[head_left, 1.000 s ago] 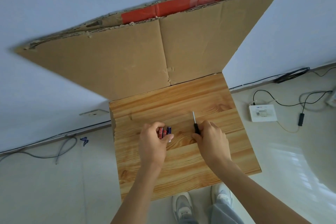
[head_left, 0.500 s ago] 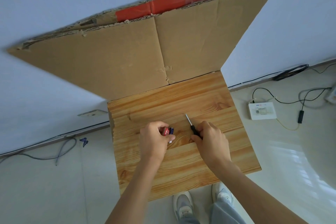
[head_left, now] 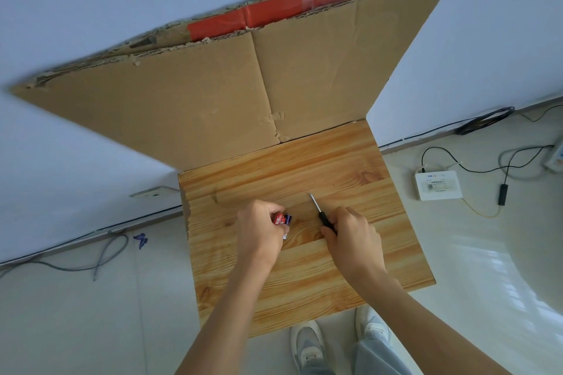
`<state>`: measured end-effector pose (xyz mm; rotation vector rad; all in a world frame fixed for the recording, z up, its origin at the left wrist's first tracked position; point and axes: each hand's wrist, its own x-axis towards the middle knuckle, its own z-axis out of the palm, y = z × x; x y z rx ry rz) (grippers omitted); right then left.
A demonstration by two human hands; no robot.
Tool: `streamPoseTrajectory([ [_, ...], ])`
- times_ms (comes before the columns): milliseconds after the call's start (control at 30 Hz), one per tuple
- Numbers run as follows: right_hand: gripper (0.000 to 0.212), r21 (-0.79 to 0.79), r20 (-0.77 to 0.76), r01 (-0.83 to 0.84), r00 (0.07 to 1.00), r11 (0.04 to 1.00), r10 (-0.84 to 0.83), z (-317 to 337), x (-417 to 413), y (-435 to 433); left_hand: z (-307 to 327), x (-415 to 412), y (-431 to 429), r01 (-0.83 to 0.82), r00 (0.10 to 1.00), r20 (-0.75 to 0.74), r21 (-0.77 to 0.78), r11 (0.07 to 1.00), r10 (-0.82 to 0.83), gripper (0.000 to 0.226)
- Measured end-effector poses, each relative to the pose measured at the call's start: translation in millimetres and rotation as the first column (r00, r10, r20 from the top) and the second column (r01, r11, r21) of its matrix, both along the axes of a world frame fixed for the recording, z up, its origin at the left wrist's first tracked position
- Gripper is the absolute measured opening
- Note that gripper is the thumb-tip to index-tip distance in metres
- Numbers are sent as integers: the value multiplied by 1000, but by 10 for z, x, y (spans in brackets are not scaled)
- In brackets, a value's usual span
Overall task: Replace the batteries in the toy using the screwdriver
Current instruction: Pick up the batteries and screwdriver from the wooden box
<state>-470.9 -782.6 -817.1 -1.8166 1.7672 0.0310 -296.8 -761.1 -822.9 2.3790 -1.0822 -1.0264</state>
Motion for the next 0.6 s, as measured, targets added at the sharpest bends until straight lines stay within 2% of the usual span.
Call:
streamPoseTrajectory([
  [167, 13, 7, 22, 22, 1000, 1000, -22, 59, -36, -11, 42, 39, 17, -72, 990, -125, -19, 997, 69, 39],
  [333, 7, 12, 118, 103, 988, 995, -104, 247, -60, -48, 328, 76, -51, -129, 947, -303, -49, 990, 109, 44],
  [467, 11, -33, 232, 143, 964, 989, -132, 618, -93, -111, 792, 52, -154, -185, 875, -466, -63, 981, 135, 41],
  [600, 8, -68, 342, 187, 927, 980, -153, 1228, -191, -153, 1465, -9, -272, -164, 830, -555, -144, 976, 58, 40],
])
